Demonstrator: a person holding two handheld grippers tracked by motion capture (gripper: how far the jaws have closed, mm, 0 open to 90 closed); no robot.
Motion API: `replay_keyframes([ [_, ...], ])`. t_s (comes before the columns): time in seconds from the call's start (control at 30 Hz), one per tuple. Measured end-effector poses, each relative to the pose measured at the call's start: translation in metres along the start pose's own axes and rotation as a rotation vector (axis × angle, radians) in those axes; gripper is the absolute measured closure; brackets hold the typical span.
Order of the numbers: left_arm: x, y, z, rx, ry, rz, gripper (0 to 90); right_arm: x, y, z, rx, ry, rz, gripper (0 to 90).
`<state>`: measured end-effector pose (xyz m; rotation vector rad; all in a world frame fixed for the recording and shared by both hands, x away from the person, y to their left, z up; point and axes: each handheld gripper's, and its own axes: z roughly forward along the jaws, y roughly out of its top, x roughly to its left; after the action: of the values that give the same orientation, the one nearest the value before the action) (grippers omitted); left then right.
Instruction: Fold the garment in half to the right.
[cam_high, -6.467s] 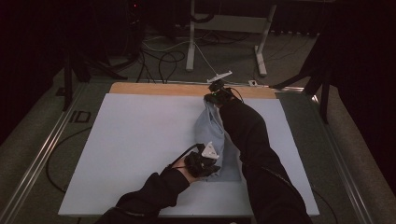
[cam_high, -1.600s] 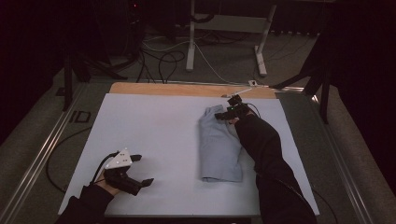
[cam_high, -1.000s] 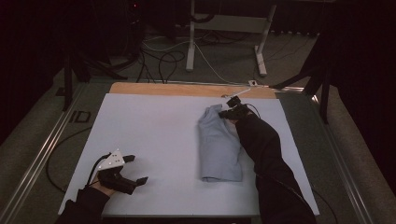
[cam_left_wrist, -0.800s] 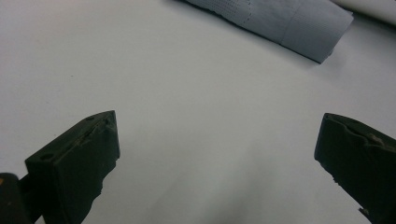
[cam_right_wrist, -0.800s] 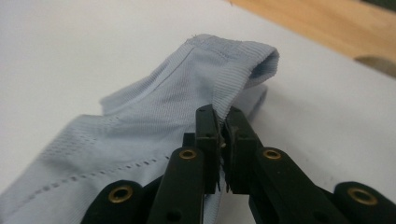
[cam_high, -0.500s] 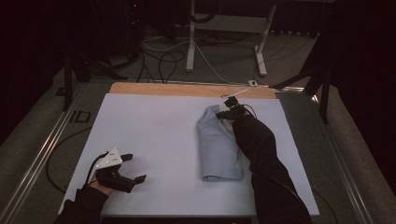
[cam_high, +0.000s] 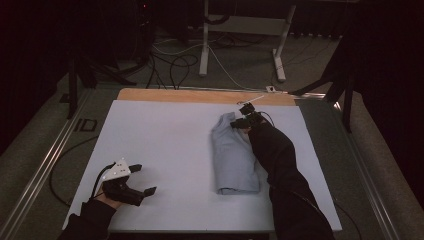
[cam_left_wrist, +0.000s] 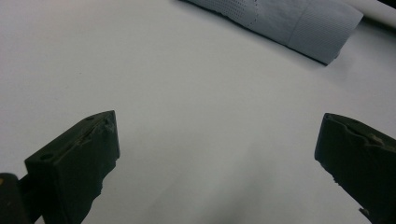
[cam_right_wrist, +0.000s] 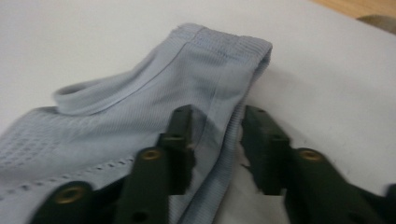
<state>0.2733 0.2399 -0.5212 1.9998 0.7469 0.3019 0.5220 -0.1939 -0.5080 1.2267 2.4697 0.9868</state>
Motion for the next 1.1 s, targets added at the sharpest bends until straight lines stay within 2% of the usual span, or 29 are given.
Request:
replay_keyframes([
  [0.17, -0.001, 0.0, 0.0, 0.001, -0.001, 0.003, 0.9, 0.005, 0.004, -0.012, -0.021, 0.019, -0.01, 45.2],
  [0.27, 0.0, 0.001, 0.0, -0.001, -0.005, 0.006, 0.8, 0.012, 0.006, -0.019, -0.031, 0.032, -0.035, 37.6],
  [0.47, -0.002, 0.002, -0.002, -0.015, -0.017, 0.012, 0.6, 0.026, 0.006, -0.036, -0.068, 0.102, -0.057, 19.5],
  [0.5, -0.002, 0.002, -0.002, -0.015, -0.017, 0.012, 0.6, 0.026, 0.006, -0.036, -0.068, 0.102, -0.057, 19.5],
  [0.57, -0.003, 0.002, -0.003, -0.022, -0.027, 0.025, 0.5, 0.032, 0.003, -0.043, -0.08, 0.139, -0.059, 16.1],
  [0.6, -0.003, 0.003, -0.003, -0.017, -0.023, 0.029, 0.5, 0.035, 0.002, -0.046, -0.076, 0.144, -0.075, 15.1],
  [0.73, -0.003, 0.003, -0.003, -0.016, -0.026, 0.026, 0.5, 0.043, -0.002, -0.052, -0.093, 0.157, -0.091, 15.0],
  [0.87, -0.003, 0.003, -0.004, -0.021, -0.028, 0.02, 0.5, 0.056, -0.008, -0.061, -0.099, 0.176, -0.129, 15.4],
  [1.1, -0.002, 0.003, -0.005, -0.019, -0.027, 0.02, 0.5, 0.072, -0.016, -0.075, -0.135, 0.205, -0.169, 15.5],
])
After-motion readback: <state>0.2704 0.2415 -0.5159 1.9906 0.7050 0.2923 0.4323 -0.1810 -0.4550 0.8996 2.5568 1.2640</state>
